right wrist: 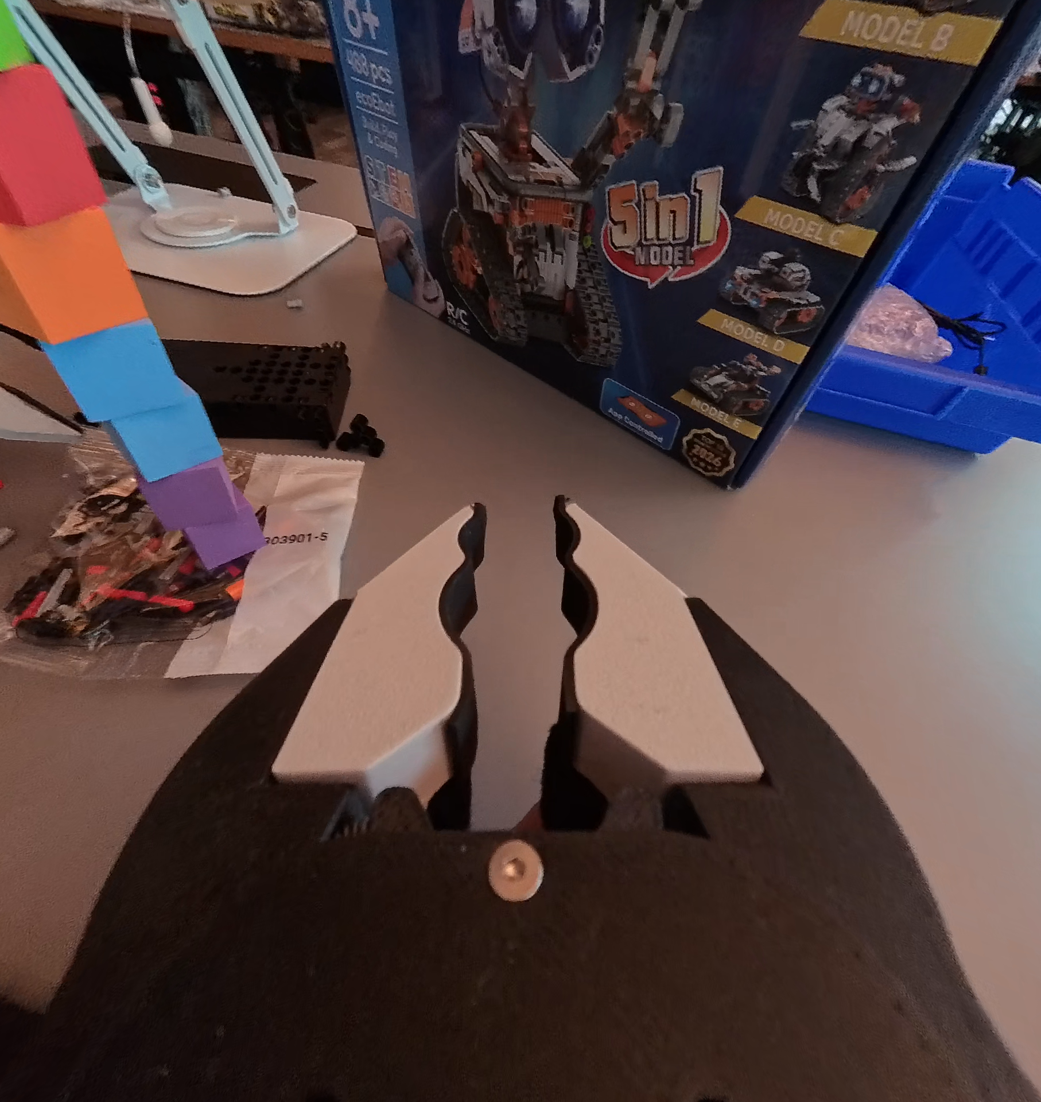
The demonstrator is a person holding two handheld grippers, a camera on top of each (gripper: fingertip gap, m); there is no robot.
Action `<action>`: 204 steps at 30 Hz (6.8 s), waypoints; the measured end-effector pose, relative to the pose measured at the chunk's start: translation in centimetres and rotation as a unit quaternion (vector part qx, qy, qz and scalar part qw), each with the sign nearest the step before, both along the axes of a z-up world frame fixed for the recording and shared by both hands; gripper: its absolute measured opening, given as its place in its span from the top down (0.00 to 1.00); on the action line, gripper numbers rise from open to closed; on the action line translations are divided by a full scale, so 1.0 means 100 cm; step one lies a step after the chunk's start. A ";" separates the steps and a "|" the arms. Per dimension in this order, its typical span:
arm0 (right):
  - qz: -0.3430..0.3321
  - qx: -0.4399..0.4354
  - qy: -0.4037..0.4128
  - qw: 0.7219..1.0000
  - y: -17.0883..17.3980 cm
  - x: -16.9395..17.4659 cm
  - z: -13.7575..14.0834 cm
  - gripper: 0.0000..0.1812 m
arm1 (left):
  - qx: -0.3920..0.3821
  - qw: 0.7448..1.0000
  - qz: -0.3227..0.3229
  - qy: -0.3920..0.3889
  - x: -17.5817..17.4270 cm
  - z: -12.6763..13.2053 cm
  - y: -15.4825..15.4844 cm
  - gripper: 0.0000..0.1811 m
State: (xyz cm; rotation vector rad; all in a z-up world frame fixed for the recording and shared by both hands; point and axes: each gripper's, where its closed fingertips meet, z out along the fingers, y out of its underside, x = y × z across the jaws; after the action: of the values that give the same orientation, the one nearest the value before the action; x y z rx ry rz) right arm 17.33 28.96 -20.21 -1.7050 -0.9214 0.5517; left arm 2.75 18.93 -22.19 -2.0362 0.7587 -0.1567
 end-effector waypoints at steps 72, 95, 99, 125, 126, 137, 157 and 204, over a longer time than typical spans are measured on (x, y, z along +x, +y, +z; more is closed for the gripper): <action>-0.126 -0.036 0.144 0.981 0.032 0.061 0.025 0.88 | 0.010 0.999 -0.001 -0.032 0.052 0.003 0.024 0.84; -0.143 -0.074 0.104 0.981 0.062 0.151 0.036 0.73 | 0.031 0.998 0.049 -0.039 0.025 0.016 0.029 0.82; -0.127 -0.062 -0.027 0.990 0.084 0.131 0.002 0.73 | 0.030 0.997 0.055 -0.034 0.020 0.014 0.028 0.82; -0.081 -0.033 -0.114 0.990 0.025 0.216 0.060 0.85 | 0.030 0.998 0.054 -0.027 0.021 0.010 0.028 0.83; -0.099 -0.037 -0.122 0.987 0.027 0.235 0.060 0.85 | 0.030 0.998 0.053 -0.027 0.022 0.010 0.028 0.83; -0.181 -0.106 -0.177 0.962 0.042 0.354 0.031 0.85 | 0.026 0.998 0.055 -0.023 0.021 0.006 0.028 0.83; -0.060 -0.019 -0.158 0.985 0.031 0.237 0.090 0.75 | 0.017 0.998 0.051 -0.015 0.023 -0.001 0.030 0.82; -0.169 -0.156 -0.157 0.960 0.048 0.362 0.047 0.84 | 0.014 0.998 0.050 -0.019 0.020 -0.002 0.030 0.81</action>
State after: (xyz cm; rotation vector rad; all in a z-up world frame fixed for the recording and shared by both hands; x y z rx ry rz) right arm 53.54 33.73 -15.55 -2.2277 -0.7622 0.2052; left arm 4.80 21.95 -22.40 -2.0334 0.6308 -0.1263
